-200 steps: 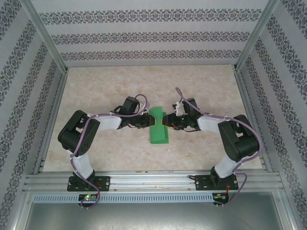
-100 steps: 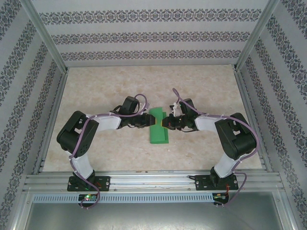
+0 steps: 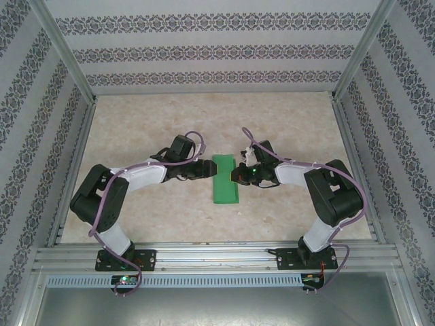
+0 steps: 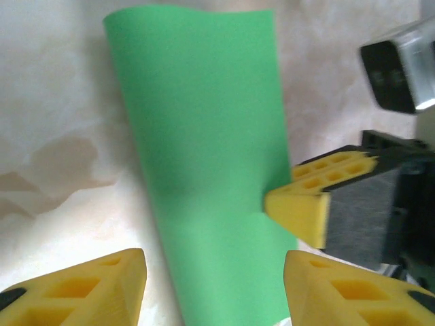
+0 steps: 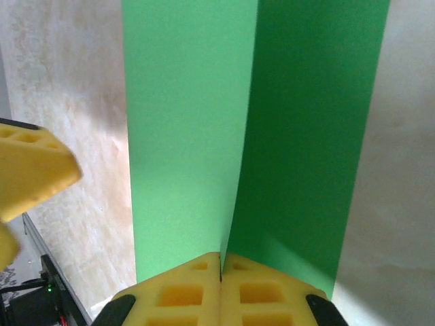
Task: Fold a paper plane with a square sheet of paper (fold left side to right side)
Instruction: First fold in half a square sheet of paper at the center of the table.
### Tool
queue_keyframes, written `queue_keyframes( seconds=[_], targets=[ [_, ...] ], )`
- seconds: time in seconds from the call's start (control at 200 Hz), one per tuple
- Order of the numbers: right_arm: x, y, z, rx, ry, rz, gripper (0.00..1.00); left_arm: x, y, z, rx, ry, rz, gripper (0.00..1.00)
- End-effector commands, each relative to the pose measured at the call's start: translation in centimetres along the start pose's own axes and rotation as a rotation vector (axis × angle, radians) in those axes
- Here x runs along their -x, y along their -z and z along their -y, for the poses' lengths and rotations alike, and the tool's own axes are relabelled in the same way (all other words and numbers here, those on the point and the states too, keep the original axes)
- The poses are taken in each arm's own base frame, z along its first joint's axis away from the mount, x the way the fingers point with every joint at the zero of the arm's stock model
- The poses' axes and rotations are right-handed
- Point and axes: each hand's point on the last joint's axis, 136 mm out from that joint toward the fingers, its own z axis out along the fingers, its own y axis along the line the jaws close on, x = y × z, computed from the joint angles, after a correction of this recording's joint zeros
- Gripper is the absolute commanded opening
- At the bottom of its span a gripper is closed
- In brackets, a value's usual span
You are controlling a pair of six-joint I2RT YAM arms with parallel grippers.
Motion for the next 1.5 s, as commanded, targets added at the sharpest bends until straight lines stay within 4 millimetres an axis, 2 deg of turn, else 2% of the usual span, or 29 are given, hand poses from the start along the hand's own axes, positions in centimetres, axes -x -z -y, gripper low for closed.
queue_keyframes(
  seconds=[0.0,0.335,0.764,1.014,1.209,1.494],
  targets=[
    [0.0,-0.3,0.2,-0.034,0.02,-0.009,0.02,-0.8,-1.1,0.0,0.03,-0.003,-0.049,0.57],
    [-0.3,-0.5,0.7,-0.055,0.015,-0.019,0.03,-1.4,-3.4,-0.7,0.08,0.013,-0.09,0.57],
    [-0.4,-0.5,1.1,-0.075,0.018,-0.018,0.05,-2.6,-4.9,-2.1,0.189,0.03,-0.139,0.51],
    [0.1,0.6,0.4,-0.069,0.022,0.012,0.25,-3.4,-5.5,-2.7,0.236,0.038,-0.173,0.43],
    [0.6,3.0,1.3,-0.136,0.022,0.066,0.39,-4.0,-6.0,-3.2,0.27,0.051,-0.197,0.43],
    [1.1,6.0,3.4,-0.236,0.012,0.148,0.43,-4.9,-6.9,-3.7,0.327,0.052,-0.248,0.44]
  ],
)
